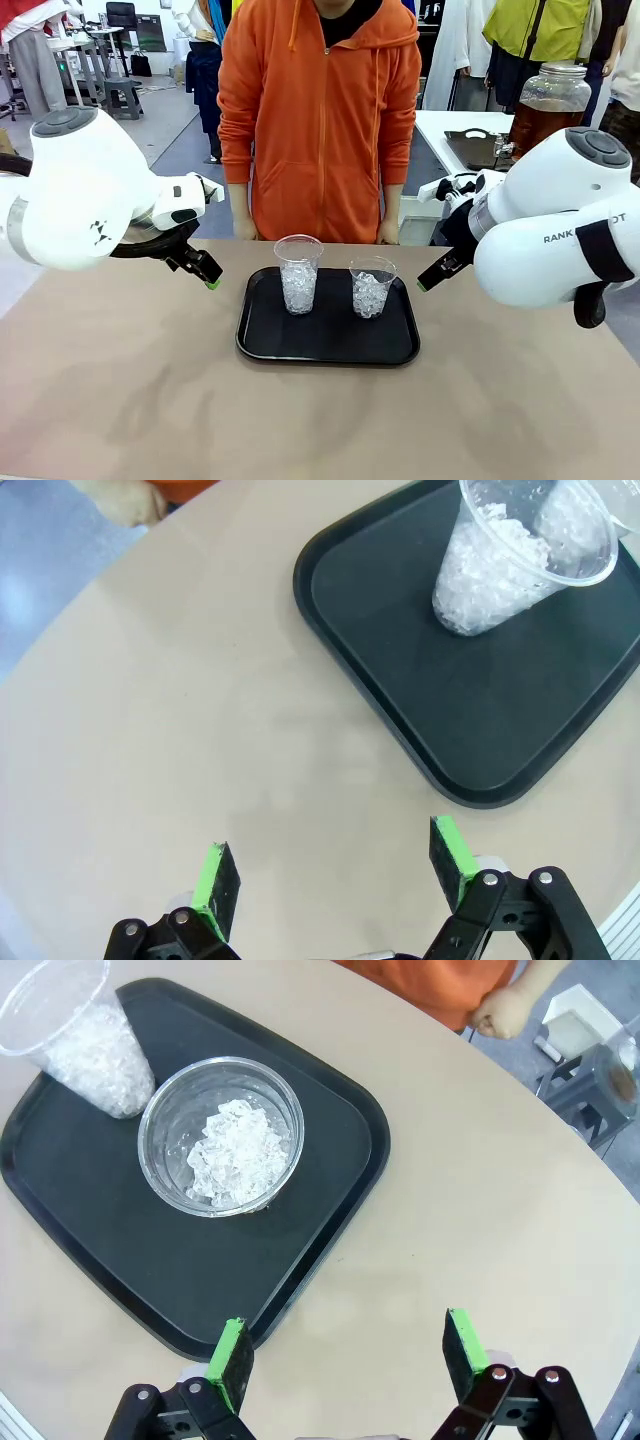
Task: Pour the drink into the iced cup.
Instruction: Pick up the iced cup indicated by the human and present it to them.
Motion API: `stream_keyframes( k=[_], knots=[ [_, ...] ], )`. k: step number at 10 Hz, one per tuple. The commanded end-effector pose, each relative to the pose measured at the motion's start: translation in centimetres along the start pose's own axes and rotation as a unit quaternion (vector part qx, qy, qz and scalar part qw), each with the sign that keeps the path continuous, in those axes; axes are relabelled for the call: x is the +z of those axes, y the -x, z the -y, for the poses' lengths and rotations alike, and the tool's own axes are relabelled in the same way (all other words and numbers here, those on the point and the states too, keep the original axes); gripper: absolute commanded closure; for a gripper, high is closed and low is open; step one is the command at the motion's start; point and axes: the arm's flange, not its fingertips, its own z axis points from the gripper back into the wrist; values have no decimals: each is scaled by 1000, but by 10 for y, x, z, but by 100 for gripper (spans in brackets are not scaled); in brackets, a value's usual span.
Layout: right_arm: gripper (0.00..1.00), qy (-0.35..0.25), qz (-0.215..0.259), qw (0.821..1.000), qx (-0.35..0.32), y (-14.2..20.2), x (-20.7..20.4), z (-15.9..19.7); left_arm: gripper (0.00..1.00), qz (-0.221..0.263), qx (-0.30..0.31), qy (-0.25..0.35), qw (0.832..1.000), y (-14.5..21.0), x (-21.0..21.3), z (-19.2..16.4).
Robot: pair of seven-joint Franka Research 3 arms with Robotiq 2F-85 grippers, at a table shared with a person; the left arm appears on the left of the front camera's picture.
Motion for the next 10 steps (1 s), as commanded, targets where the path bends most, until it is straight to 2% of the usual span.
stream_keyframes(
  k=[1, 4, 6, 8, 10],
  knots=[
    [0, -15, 10, 1000, -9, -6, 8, 8, 0, 3, 0, 0, 1000, -6, 9, 0],
    [0, -87, 30, 994, -54, -32, 51, 45, 0, 23, 31, 18, 999, -34, 56, -17],
    [0, -171, 32, 980, -101, -45, 72, 71, 0, 35, 86, 77, 993, -49, 75, -35],
    [0, -256, 41, 953, -157, -49, 83, 101, 0, 50, 148, 152, 976, -65, 85, -55],
    [0, -352, 53, 910, -214, -42, 79, 127, 0, 73, 193, 224, 952, -72, 82, -76]
  ],
)
